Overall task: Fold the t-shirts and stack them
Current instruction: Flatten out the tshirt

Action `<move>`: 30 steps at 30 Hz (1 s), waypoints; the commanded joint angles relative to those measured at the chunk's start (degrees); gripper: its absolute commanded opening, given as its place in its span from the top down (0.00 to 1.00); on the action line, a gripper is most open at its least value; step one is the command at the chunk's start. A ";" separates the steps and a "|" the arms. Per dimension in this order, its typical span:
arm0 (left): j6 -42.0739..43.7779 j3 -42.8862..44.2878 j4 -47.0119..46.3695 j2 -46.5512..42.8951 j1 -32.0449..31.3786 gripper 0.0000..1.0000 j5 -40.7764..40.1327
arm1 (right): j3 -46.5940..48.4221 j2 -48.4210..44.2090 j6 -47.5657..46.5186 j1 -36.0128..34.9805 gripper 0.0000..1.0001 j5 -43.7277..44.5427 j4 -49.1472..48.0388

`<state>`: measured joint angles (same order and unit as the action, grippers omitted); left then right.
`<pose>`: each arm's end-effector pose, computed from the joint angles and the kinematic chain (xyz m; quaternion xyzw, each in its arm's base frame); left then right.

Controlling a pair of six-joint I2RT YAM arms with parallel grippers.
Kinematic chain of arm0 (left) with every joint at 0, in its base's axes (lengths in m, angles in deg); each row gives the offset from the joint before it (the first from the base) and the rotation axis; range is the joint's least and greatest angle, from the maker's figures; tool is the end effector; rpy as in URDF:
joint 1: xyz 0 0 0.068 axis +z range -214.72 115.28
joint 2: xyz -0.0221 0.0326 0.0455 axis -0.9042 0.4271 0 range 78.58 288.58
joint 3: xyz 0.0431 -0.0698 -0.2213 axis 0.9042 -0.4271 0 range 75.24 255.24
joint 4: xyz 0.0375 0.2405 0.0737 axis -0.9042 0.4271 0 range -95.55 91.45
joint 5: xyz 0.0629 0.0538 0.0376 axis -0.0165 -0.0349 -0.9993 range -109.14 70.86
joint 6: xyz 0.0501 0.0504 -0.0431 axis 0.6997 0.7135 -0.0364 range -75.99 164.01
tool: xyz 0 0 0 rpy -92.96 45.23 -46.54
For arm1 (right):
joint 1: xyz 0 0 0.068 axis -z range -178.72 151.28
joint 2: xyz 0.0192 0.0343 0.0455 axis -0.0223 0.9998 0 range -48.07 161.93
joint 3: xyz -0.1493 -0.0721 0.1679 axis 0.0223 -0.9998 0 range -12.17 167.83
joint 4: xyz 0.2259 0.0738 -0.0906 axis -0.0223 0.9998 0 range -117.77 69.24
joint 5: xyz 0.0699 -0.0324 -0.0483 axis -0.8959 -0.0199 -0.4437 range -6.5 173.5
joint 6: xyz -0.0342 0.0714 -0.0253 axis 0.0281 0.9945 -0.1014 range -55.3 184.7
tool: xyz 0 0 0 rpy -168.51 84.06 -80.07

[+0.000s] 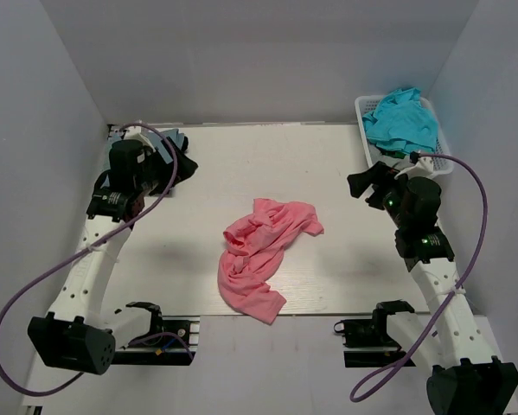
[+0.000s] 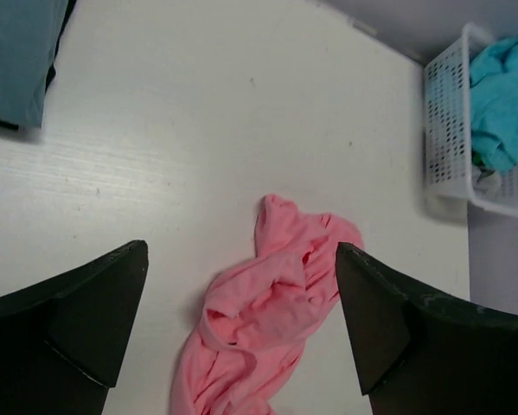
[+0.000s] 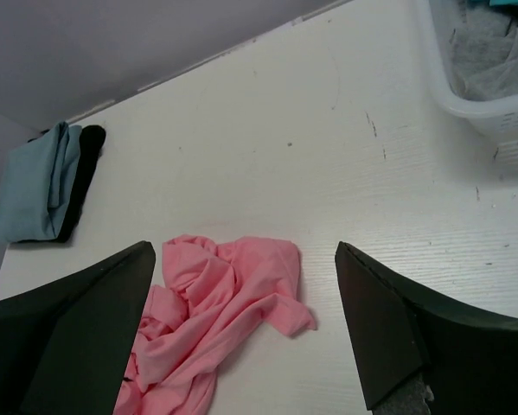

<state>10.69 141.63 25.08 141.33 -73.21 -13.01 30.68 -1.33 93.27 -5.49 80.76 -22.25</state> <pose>0.2758 -0.0490 0.3228 -0.1557 0.8375 -0.2288 0.4712 0.2486 0.0329 0.2978 0.1290 0.7516 0.2137 0.6105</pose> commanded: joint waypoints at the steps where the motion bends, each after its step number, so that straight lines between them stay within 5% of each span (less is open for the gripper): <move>1: 2.30 1.81 5.66 0.01 -0.39 0.01 3.27 | 2.85 0.10 1.12 0.17 0.09 -1.31 2.29; 8: 3.17 0.76 9.53 5.28 -0.39 0.01 6.33 | 3.02 6.68 -5.98 -0.26 0.09 -13.75 6.23; 14: 3.26 -9.93 0.76 7.13 -2.67 0.01 18.82 | 6.11 20.47 -6.95 -0.44 0.09 -13.43 9.60; 25: 4.66 -16.03 -3.47 16.36 -11.45 0.01 19.36 | 6.63 29.98 -6.08 -2.99 0.09 -13.52 5.99; 30: 4.06 -17.44 -4.00 22.77 -13.57 0.05 12.77 | 8.30 34.81 -5.29 -4.22 0.09 -11.94 6.87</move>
<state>14.27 125.09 22.44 161.83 -85.91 3.14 35.83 32.03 87.44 -8.96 68.11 -14.60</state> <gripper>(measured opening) 0.958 0.907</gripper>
